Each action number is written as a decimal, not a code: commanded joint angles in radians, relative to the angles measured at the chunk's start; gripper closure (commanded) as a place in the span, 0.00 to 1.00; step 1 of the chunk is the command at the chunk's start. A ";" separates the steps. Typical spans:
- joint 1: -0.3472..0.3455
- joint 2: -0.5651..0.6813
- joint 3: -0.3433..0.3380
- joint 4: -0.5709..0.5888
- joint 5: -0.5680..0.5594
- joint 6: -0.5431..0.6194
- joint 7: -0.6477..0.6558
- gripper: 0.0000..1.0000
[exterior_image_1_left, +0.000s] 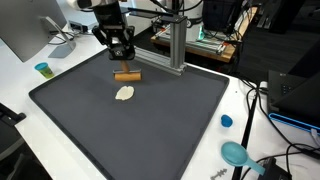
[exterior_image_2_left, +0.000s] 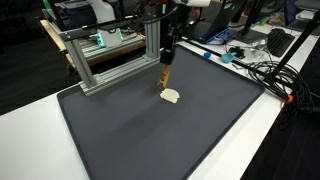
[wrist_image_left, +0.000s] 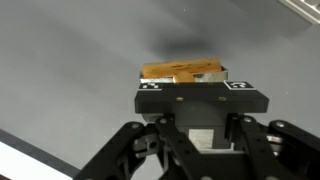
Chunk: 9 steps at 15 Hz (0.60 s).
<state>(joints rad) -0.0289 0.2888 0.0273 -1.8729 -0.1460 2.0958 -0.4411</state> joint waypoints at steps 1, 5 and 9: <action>-0.009 0.007 0.008 0.006 0.036 -0.003 0.008 0.78; -0.026 0.022 0.005 0.002 0.109 0.069 0.037 0.78; -0.033 0.054 -0.008 0.010 0.100 0.157 0.060 0.78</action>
<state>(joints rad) -0.0536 0.3252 0.0258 -1.8751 -0.0491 2.2014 -0.4058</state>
